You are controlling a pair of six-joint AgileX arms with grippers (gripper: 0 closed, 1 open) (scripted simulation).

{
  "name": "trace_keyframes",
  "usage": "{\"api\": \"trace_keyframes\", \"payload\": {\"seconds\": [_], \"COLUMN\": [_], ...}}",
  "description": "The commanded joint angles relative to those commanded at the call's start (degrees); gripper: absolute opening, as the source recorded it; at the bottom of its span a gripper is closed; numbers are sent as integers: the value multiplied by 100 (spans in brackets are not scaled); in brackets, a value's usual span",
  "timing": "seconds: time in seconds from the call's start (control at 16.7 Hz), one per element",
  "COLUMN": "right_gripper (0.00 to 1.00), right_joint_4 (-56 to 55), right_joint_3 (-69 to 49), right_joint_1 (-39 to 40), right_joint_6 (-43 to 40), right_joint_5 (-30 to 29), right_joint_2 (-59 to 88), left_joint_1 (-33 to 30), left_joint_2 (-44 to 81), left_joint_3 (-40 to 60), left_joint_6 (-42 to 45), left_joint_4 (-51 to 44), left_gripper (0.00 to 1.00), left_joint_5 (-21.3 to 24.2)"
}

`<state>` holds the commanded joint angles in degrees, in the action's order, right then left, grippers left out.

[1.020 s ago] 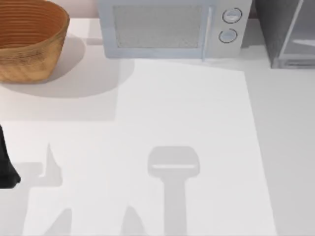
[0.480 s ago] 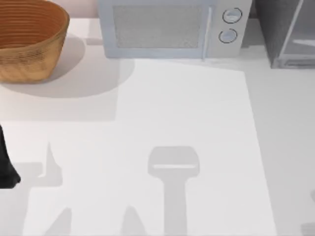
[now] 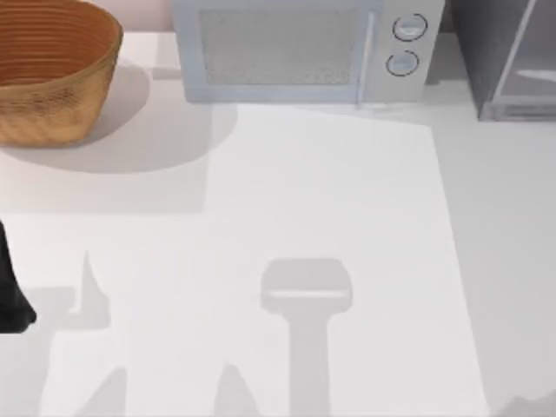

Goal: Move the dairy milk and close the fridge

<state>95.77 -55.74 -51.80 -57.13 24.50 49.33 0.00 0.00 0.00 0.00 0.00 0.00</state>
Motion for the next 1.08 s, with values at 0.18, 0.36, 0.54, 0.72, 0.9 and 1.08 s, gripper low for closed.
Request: {"api": "trace_keyframes", "payload": {"seconds": [0.18, 0.36, 0.54, 0.72, 0.9, 1.08], "right_gripper": [100, 100, 100, 100, 100, 100], "right_joint_4": [-94, -301, -522, -695, -859, -1055], "right_joint_3": [-378, -725, -1062, -1429, -1762, -1963], "right_joint_1": [-993, -1924, -2769, -3591, -4359, -4922], "right_joint_6": [-1063, -2078, -3052, -3978, -4871, -5539], "right_joint_5": [463, 934, 1401, 1914, 2420, 2813], "right_joint_2": [1066, 2043, 2911, 3743, 4534, 5134], "left_joint_1": [0, 0, 0, 0, 0, 0], "left_joint_2": [0, 0, 0, 0, 0, 0], "left_joint_3": [0, 0, 0, 0, 0, 0], "left_joint_6": [0, 0, 0, 0, 0, 0], "left_joint_4": [0, 0, 0, 0, 0, 0], "left_gripper": [100, 100, 100, 100, 100, 100], "left_joint_5": [0, 0, 0, 0, 0, 0]}}
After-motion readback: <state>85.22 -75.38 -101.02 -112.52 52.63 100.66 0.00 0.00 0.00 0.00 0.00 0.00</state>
